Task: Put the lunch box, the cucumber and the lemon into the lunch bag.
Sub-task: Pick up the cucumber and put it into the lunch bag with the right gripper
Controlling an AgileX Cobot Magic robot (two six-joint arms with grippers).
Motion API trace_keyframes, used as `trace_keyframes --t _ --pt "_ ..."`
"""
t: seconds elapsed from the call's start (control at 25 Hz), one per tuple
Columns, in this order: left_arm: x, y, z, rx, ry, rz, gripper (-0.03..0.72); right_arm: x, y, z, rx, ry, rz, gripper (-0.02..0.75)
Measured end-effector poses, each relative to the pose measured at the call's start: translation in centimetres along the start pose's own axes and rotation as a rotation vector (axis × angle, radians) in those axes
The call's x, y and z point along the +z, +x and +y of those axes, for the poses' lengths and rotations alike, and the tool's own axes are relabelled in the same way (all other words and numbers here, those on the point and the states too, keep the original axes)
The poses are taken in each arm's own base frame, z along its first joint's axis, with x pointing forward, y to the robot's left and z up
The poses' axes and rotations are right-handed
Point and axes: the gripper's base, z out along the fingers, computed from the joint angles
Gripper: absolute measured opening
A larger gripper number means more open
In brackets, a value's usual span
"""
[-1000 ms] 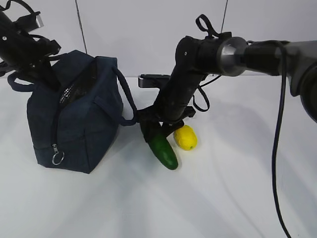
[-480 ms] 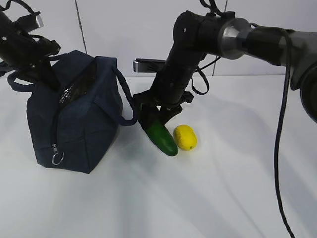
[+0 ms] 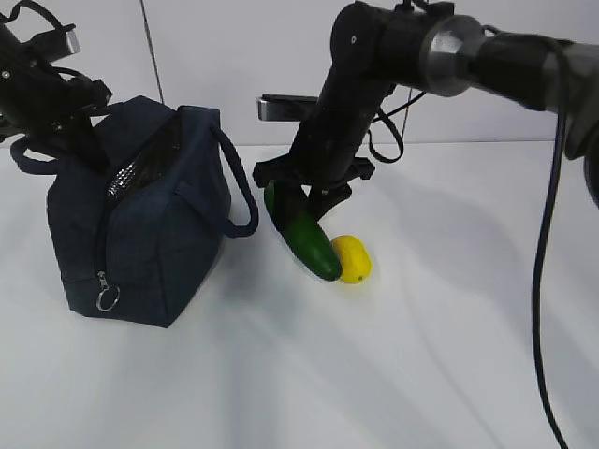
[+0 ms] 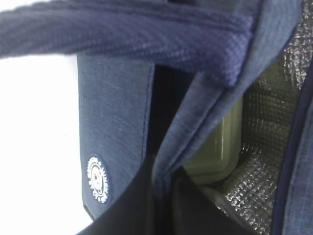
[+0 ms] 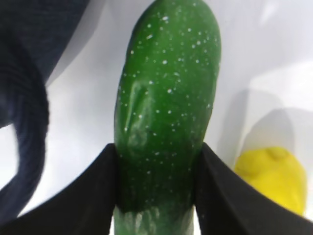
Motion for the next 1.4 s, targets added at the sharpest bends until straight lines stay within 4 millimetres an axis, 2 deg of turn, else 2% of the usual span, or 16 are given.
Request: trace_keyframes --t 0.28,0.48,1.0,1.24,1.4 --pt "0.0 0.0 0.0 0.0 0.0 0.0 -0.001 -4.5 0.0 1.1 0.007 0.019 -0.087 0.325" --pt "0.0 0.0 0.0 0.0 0.0 0.0 -0.001 -6.6 -0.1 3.0 0.044 -0.122 -0.133 0.325" --pt "0.0 0.0 -0.3 -0.011 0.029 -0.005 -0.001 -9.0 -1.0 7.7 0.11 -0.703 -0.224 0.324" --pt "0.0 -0.1 -0.3 -0.013 0.033 -0.006 -0.001 -9.3 -2.0 7.6 0.157 -0.722 -0.325 0.324" --pt "0.0 -0.1 -0.4 -0.016 0.04 -0.007 -0.001 -7.7 -2.6 7.3 0.219 -0.771 -0.326 0.324"
